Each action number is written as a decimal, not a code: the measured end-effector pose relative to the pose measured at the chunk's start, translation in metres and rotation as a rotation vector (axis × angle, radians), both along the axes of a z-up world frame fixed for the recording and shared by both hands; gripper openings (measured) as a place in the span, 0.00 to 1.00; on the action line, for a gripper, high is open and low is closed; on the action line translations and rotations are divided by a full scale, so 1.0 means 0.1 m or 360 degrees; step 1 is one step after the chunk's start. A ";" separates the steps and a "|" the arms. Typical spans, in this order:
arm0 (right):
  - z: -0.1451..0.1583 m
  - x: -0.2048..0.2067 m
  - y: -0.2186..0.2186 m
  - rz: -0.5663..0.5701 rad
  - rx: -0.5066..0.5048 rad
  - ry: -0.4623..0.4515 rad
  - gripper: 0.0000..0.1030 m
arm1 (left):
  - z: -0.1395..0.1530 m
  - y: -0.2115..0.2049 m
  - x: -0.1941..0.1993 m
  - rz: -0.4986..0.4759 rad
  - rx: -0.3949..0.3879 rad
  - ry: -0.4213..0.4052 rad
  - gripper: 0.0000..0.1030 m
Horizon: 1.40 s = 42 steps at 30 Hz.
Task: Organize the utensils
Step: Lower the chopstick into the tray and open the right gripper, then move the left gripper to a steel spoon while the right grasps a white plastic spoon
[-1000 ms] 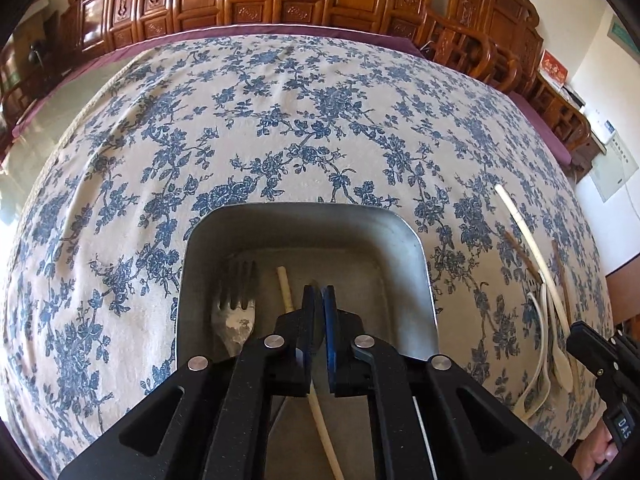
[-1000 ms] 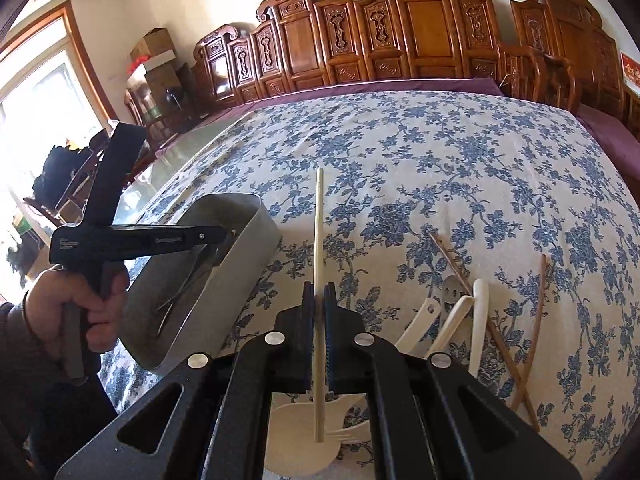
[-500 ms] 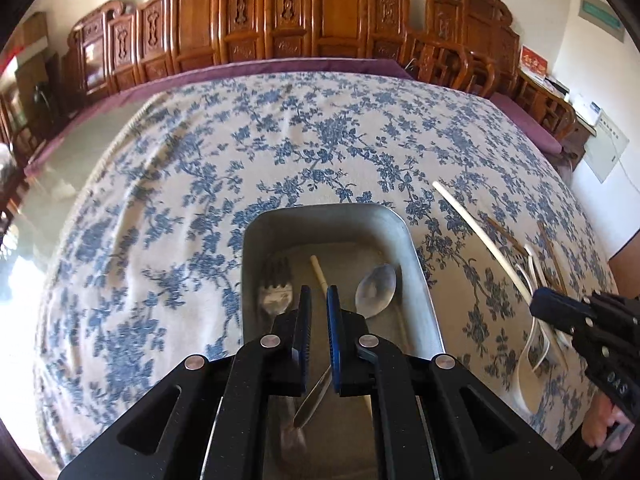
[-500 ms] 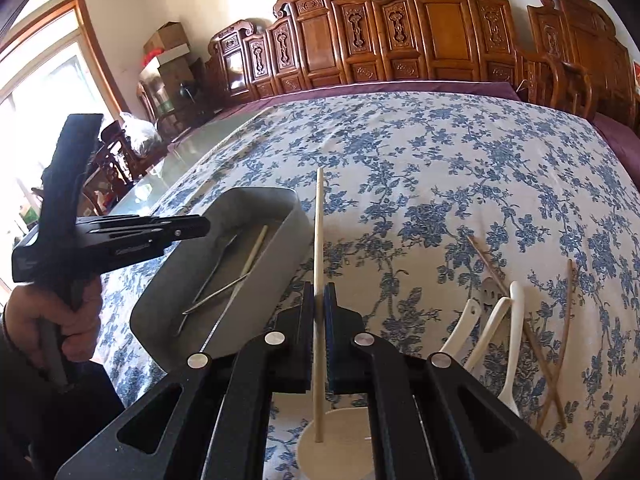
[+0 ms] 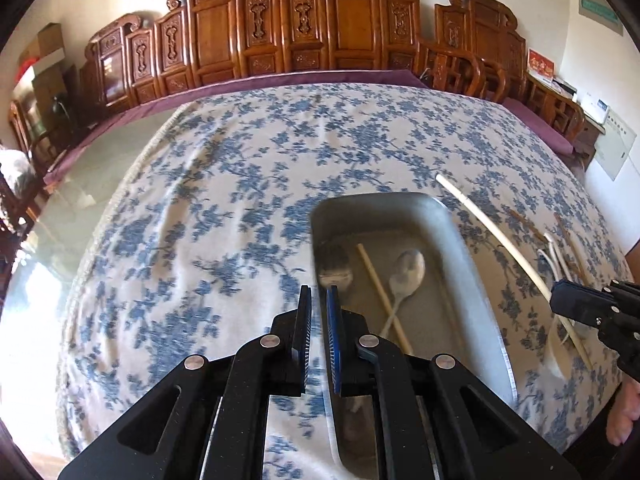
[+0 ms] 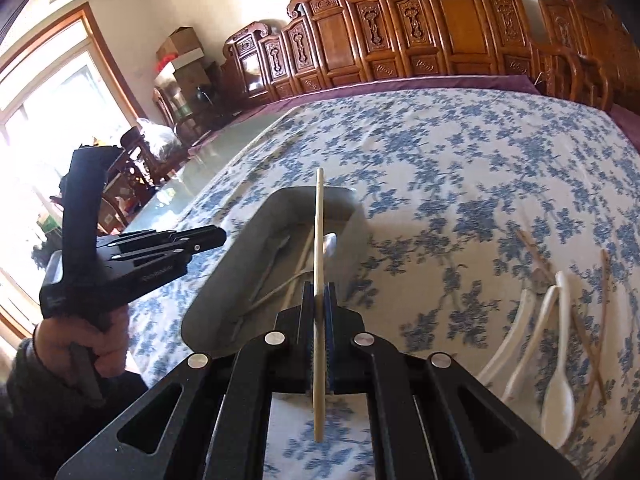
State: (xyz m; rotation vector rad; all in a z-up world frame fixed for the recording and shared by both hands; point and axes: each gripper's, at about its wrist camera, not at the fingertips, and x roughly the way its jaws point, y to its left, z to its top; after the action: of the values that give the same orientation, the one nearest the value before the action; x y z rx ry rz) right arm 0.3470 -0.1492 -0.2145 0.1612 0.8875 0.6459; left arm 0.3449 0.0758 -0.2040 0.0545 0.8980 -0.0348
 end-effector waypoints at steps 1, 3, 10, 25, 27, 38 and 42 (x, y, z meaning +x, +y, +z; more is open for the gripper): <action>0.00 0.01 0.04 0.0006 0.0009 0.0014 0.06 | 0.01 0.03 0.01 0.0003 0.0001 -0.0002 0.06; -0.01 0.03 0.17 0.0016 0.0006 0.0035 0.06 | 0.02 0.09 0.01 0.0015 -0.0016 -0.0007 0.06; -0.06 0.16 0.57 0.0033 -0.0045 0.0071 0.06 | 0.02 0.25 0.03 0.0047 -0.0036 -0.0005 0.07; -0.21 0.31 0.68 0.0042 0.0014 0.0106 0.09 | 0.09 0.32 -0.02 0.0041 -0.0084 -0.0027 0.11; -0.15 0.30 0.58 0.0020 0.0008 0.0068 0.09 | 0.11 0.29 -0.03 0.0032 -0.0088 -0.0036 0.15; 0.15 0.16 -0.21 -0.0137 -0.0244 -0.0177 0.09 | 0.20 -0.05 -0.07 -0.0078 -0.0112 -0.0072 0.15; 0.17 0.12 -0.55 -0.0221 -0.0340 -0.0210 0.09 | 0.23 -0.21 -0.08 -0.0125 -0.0119 -0.0087 0.17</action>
State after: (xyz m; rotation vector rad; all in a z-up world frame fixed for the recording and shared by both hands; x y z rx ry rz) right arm 0.3587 -0.2042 -0.1972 -0.0121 0.8042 0.4240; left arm 0.3366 0.0549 -0.1814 0.0212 0.8390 -0.1393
